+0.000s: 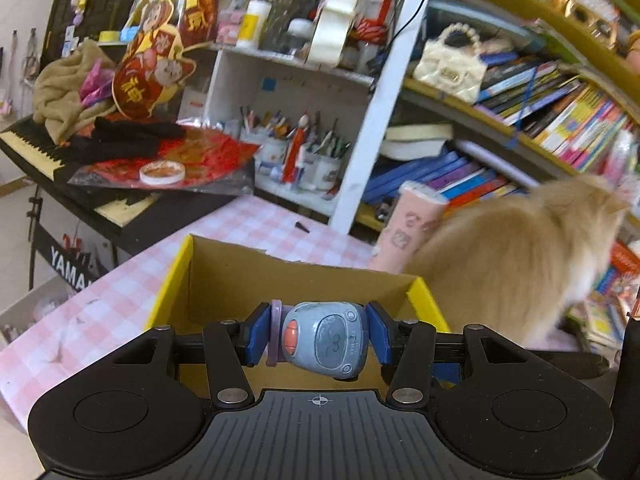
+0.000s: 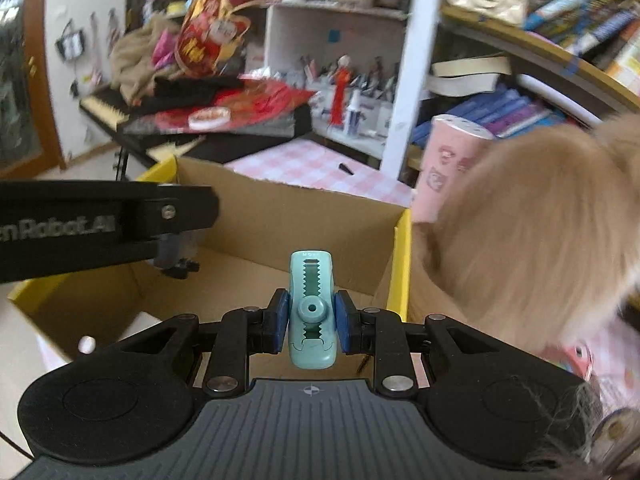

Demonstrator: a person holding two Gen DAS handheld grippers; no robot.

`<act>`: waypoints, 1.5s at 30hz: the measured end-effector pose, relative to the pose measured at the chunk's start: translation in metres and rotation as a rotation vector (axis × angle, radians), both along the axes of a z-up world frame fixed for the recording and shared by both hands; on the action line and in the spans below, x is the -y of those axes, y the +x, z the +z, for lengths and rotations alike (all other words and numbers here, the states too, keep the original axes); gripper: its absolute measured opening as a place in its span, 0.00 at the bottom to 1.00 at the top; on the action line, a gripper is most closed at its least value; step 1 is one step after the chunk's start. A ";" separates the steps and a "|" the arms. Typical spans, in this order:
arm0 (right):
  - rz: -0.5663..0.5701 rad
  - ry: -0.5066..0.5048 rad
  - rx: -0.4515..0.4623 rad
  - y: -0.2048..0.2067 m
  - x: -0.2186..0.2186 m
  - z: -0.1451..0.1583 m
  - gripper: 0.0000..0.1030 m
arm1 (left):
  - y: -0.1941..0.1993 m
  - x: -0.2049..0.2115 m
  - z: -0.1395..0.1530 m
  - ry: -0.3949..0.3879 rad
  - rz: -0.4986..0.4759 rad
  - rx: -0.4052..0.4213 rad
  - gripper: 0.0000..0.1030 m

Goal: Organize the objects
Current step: 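Carry the toy car and mint-green clip over the yellow box, then open the right tool to drop the clip while the left tool releases the toy car into the box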

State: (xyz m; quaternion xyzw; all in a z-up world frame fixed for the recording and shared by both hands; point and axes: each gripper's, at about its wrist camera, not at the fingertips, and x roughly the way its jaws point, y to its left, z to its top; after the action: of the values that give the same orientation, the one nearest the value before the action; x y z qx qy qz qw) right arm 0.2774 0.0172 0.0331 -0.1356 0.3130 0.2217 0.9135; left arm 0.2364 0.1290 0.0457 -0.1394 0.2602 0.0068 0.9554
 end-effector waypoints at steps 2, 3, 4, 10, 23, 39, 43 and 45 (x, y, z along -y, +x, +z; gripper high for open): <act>0.046 -0.045 -0.001 0.013 -0.008 -0.006 0.22 | 0.013 0.002 -0.005 0.024 0.012 -0.026 0.48; 0.070 -0.069 -0.004 0.019 -0.012 -0.009 0.22 | 0.019 0.001 -0.007 0.033 0.014 -0.040 0.48; 0.096 -0.093 -0.010 0.025 -0.016 -0.012 0.22 | 0.025 0.001 -0.009 0.042 0.018 -0.055 0.48; 0.211 -0.197 -0.085 0.045 -0.035 -0.025 0.22 | 0.052 -0.004 -0.026 0.090 0.015 -0.198 0.48; 0.251 -0.236 -0.145 0.046 -0.043 -0.030 0.35 | 0.050 0.002 -0.023 0.127 0.021 -0.199 0.76; 0.027 0.028 0.011 -0.009 0.011 0.038 0.39 | -0.055 -0.038 0.021 0.012 0.127 0.035 0.80; -0.062 0.074 0.062 -0.042 0.028 0.045 0.39 | -0.086 -0.050 0.019 -0.016 0.211 0.053 0.79; -0.105 0.080 0.123 -0.063 0.033 0.045 0.39 | -0.102 -0.050 0.017 0.012 0.247 0.070 0.79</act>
State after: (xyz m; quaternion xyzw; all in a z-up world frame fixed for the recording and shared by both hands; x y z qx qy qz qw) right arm 0.2145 -0.0158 0.0777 -0.0960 0.2540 0.1770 0.9460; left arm 0.1346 0.1792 0.0627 -0.1645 0.2075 0.1211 0.9567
